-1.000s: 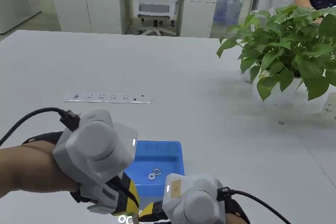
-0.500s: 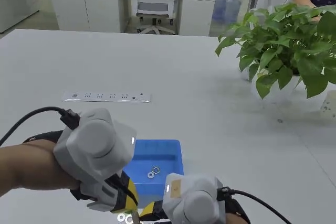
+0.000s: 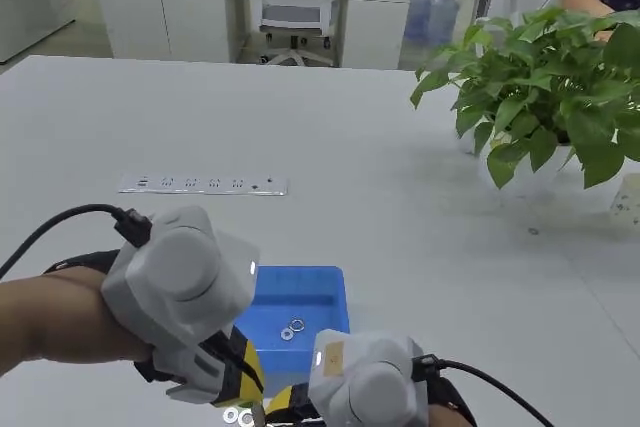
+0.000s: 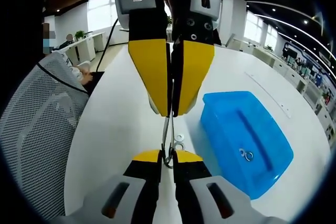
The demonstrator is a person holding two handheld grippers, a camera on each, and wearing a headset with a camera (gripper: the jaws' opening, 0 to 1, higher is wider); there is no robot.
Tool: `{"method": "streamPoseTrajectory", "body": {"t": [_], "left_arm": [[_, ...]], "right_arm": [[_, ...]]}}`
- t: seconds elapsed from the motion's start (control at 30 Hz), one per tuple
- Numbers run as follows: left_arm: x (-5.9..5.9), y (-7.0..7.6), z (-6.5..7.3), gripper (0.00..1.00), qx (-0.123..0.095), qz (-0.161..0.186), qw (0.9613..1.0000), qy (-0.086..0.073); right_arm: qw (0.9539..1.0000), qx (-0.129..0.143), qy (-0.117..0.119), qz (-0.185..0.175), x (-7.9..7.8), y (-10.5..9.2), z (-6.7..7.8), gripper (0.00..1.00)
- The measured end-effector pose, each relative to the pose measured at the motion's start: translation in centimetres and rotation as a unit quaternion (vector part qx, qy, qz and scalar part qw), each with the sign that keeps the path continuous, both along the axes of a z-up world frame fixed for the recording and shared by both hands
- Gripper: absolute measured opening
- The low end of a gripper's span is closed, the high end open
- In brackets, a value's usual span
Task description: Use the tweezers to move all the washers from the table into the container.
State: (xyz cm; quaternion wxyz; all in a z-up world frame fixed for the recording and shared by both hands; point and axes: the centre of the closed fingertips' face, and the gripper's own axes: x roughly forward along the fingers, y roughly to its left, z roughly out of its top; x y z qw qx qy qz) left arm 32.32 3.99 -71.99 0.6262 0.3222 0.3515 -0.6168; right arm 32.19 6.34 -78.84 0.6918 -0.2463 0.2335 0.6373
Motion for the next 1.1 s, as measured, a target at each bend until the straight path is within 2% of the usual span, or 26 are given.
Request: {"method": "streamPoseTrajectory", "body": {"t": [0.5,1.1], "left_arm": [[0.0,0.0,0.3,0.06,0.003,-0.001,1.0000,-0.003],[0.4,0.3,2.5,0.06,0.001,0.001,0.9999,-0.011]], "right_arm": [[1.0000,0.001,0.002,-0.002,0.1,0.1,0.3,0.09],[1.0000,0.000,-0.003,-0.007,0.5,0.2,2.5,0.10]]}}
